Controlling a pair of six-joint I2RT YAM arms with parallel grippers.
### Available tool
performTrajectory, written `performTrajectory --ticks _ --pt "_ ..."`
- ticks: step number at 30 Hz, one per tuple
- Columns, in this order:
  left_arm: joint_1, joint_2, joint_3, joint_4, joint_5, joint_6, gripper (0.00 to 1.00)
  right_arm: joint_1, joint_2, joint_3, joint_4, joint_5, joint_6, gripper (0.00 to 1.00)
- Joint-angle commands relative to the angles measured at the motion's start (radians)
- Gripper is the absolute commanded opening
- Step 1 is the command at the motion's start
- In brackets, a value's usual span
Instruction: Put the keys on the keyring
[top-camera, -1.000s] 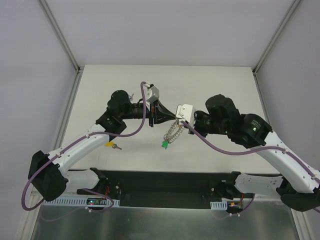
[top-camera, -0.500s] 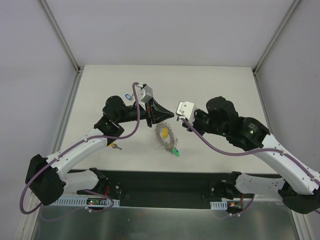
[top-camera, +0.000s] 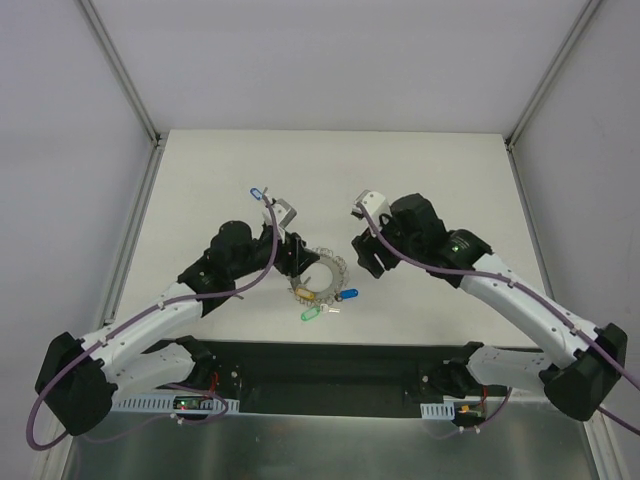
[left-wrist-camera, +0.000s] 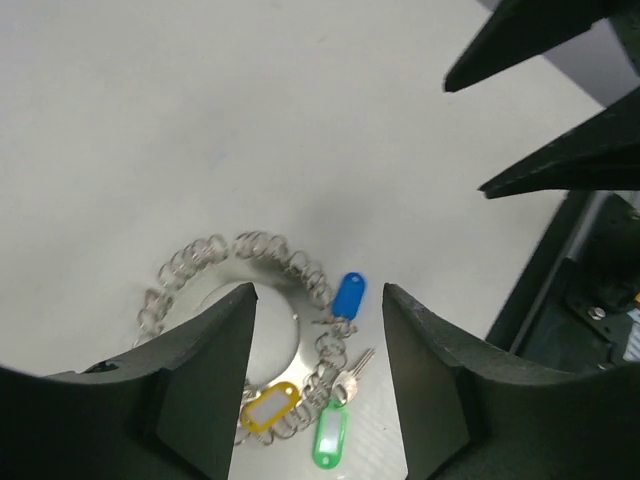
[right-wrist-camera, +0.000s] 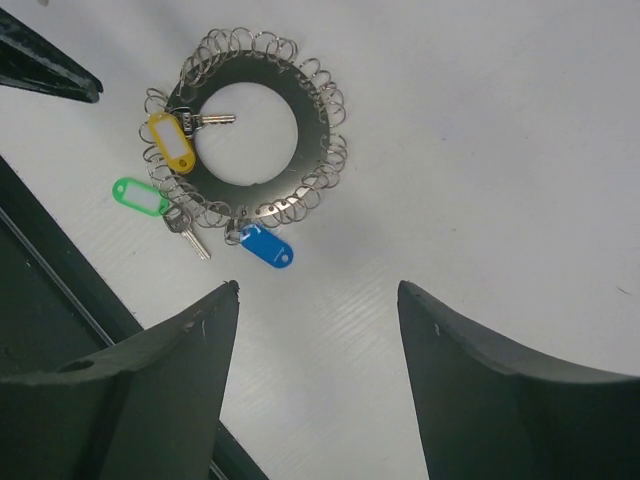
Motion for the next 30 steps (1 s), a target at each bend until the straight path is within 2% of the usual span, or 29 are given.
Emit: performTrajectory --ticks 1,4,7,11,17,25,30 --pt "0.01 -0.124 -0.076 -0.137 -0.318 -0.074 0.54 0.012 0.11 0.028 0.051 -0.083 0.055 0.68" --pt "0.031 -0.188 -0.147 -0.2 -0.416 -0.149 0.55 0.059 0.211 0.039 0.075 -0.085 0.019 0.68" --pt "0.077 -0.27 -0.204 -0.252 -0.421 -0.227 0.55 0.113 0.308 0.064 0.11 -0.065 0.009 0.67" --pt "0.082 -0.312 -0.293 -0.283 -0.412 -0.31 0.54 0.155 0.396 0.084 0.199 -0.057 0.013 0.67" --pt "0.083 -0.483 -0.435 -0.334 -0.514 -0.477 0.55 0.251 0.552 0.16 0.258 -0.02 -0.002 0.66" --pt "0.083 -0.712 -0.506 -0.47 -0.579 -0.513 0.56 0.337 0.718 0.248 0.29 0.05 0.002 0.6" --pt "0.083 -0.725 -0.502 -0.475 -0.556 -0.482 0.57 0.337 0.761 0.263 0.279 0.081 -0.008 0.56"
